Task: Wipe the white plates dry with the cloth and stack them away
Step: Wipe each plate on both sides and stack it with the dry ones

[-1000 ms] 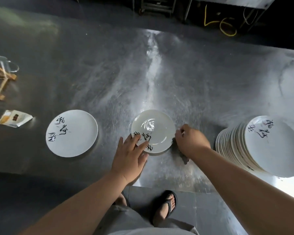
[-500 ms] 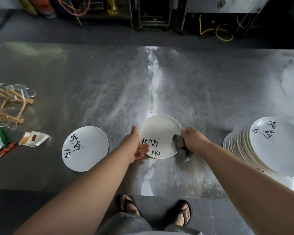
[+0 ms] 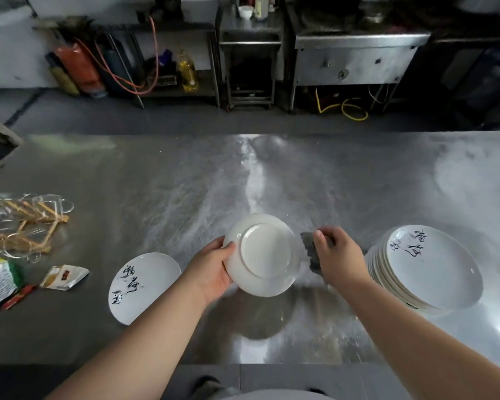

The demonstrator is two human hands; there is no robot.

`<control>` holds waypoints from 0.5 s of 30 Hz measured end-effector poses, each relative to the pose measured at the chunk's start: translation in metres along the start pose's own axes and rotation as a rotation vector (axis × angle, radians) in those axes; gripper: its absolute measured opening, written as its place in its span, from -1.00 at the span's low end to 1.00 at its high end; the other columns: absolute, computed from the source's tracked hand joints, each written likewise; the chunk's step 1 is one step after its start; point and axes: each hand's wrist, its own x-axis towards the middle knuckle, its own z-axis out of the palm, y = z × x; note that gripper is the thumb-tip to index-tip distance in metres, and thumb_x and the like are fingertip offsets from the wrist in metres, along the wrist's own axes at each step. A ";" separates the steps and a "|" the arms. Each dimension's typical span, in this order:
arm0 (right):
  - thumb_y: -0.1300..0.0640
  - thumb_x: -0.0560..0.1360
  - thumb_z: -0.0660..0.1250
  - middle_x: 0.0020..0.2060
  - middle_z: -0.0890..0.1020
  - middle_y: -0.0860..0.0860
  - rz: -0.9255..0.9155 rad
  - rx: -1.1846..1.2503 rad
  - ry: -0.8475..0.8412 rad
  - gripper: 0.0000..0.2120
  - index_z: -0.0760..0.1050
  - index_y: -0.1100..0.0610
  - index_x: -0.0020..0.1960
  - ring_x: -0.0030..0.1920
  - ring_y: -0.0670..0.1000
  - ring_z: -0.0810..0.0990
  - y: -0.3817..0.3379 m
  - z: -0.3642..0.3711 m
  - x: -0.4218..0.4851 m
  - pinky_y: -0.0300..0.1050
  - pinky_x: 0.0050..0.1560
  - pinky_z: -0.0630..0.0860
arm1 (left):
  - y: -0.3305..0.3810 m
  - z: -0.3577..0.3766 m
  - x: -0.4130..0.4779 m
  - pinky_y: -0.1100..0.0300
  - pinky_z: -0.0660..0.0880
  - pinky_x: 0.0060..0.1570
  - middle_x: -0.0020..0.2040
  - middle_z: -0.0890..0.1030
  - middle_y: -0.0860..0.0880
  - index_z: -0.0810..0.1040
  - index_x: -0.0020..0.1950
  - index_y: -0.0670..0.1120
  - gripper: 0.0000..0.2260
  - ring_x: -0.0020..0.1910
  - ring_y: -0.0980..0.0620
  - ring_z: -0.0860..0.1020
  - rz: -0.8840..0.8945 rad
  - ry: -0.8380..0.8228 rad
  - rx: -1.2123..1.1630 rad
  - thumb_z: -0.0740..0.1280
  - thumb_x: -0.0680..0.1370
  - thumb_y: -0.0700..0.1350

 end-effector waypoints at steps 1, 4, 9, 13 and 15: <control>0.00 0.67 0.31 -0.10 0.70 -0.08 -0.072 -0.006 0.010 -0.87 0.58 -0.01 0.16 -0.22 -0.13 0.69 -0.006 0.001 -0.002 -0.18 -0.03 0.67 | 0.002 0.004 -0.004 0.01 0.61 -0.09 0.07 0.74 -0.10 0.58 0.31 -0.10 -0.77 0.01 -0.07 0.70 0.010 -0.008 0.003 0.27 0.68 -0.26; 0.10 0.66 0.30 0.22 0.58 -0.10 -0.345 -0.144 -0.084 -0.67 0.52 0.04 0.41 0.17 -0.15 0.56 -0.020 0.012 -0.018 -0.30 0.22 0.42 | 0.007 0.022 -0.018 0.03 0.61 -0.17 -0.01 0.74 -0.08 0.56 0.22 -0.04 -0.80 -0.08 -0.06 0.69 0.050 -0.026 0.007 0.27 0.68 -0.28; 0.00 0.65 0.16 0.50 0.44 0.02 -0.877 -0.437 -0.271 -0.48 0.39 0.18 0.55 0.49 0.03 0.39 -0.012 0.027 -0.056 -0.14 0.56 0.28 | 0.018 0.044 -0.042 0.06 0.59 -0.16 -0.04 0.73 -0.14 0.55 0.20 -0.05 -0.83 -0.15 -0.06 0.68 0.135 -0.053 0.001 0.28 0.67 -0.27; -0.14 0.68 0.11 0.60 0.33 0.16 -1.055 -0.735 -0.079 -0.34 0.26 0.27 0.62 0.62 0.26 0.21 -0.020 0.022 -0.043 0.17 0.61 0.15 | 0.024 0.050 -0.059 -0.01 0.61 -0.11 0.17 0.70 -0.22 0.52 0.28 -0.10 -0.80 0.00 -0.15 0.69 0.154 -0.131 -0.005 0.25 0.68 -0.27; -0.10 0.67 0.08 0.62 0.28 0.18 -1.008 -0.828 0.010 -0.34 0.22 0.29 0.63 0.64 0.26 0.14 -0.036 0.019 -0.030 0.20 0.61 0.15 | 0.025 0.054 -0.066 0.00 0.63 -0.17 0.18 0.70 -0.20 0.51 0.30 -0.12 -0.79 0.02 -0.13 0.70 0.171 -0.140 -0.004 0.24 0.68 -0.28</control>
